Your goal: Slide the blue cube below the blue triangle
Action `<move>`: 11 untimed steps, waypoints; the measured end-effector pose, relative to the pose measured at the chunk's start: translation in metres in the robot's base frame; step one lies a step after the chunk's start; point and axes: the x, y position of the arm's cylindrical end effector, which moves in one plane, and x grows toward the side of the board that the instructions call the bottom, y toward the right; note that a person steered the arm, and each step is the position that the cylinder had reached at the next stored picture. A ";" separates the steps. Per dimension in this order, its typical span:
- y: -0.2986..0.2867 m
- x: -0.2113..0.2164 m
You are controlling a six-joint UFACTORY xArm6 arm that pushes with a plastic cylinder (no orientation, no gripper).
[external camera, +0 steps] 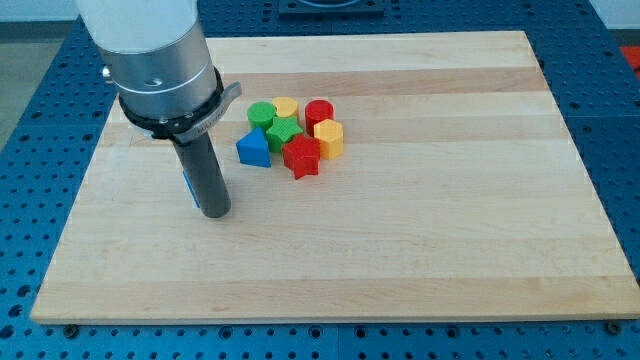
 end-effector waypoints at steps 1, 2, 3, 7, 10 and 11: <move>-0.003 0.014; -0.023 0.016; -0.047 0.015; -0.057 -0.011; 0.011 -0.049; 0.011 -0.038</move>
